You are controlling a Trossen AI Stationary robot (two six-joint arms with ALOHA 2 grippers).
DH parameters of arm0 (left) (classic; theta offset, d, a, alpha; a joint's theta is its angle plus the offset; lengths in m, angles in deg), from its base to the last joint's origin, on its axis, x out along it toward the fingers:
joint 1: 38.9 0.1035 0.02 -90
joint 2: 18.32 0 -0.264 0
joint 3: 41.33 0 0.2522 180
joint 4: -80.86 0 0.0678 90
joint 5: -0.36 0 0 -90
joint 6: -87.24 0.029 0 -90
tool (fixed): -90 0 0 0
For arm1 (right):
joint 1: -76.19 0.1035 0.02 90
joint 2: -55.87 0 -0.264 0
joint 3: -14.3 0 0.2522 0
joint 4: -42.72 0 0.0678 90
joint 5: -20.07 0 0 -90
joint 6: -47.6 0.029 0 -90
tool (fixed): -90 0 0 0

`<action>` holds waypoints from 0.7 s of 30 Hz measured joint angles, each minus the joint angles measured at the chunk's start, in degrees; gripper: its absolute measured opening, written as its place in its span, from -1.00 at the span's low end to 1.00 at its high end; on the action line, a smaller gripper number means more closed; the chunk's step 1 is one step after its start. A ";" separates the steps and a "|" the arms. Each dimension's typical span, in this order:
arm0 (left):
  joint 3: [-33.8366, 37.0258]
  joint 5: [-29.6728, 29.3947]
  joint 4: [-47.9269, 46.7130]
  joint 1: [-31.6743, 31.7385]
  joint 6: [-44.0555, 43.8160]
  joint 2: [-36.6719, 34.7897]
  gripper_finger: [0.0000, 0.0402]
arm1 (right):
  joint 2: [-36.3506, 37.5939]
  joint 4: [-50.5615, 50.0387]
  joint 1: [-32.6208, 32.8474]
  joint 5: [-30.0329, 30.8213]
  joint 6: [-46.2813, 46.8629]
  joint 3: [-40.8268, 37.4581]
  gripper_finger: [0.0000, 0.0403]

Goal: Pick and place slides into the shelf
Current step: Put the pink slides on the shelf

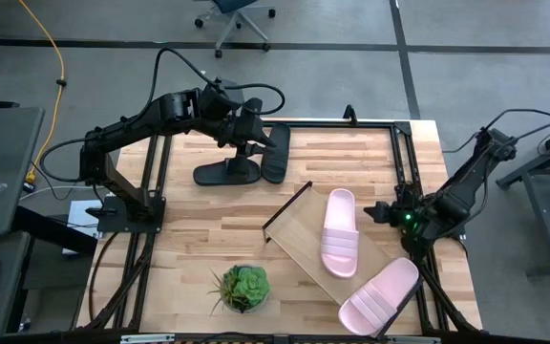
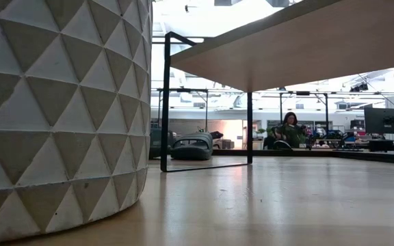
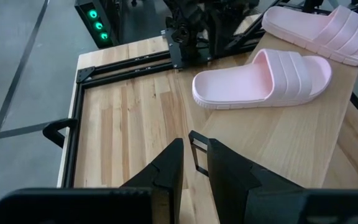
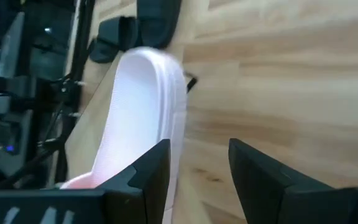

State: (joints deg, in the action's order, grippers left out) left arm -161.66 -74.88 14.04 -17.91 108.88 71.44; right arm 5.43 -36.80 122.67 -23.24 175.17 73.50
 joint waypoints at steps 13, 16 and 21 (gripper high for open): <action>0.00 -0.04 0.11 -0.02 0.61 0.00 -0.70 | 2.19 -4.99 -4.94 -13.73 -29.36 16.92 -0.24; -0.02 -0.04 0.11 -0.01 0.60 0.00 -0.70 | 2.42 -3.57 -8.89 -18.56 -35.34 18.06 -0.24; -0.02 -0.04 0.13 0.00 0.62 0.00 -0.70 | 2.38 0.90 -17.78 -30.56 -47.08 18.06 -0.24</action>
State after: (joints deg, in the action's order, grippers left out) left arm -161.68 -74.92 14.17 -17.91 109.50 71.44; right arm 7.81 -35.90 104.89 -53.80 128.09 91.56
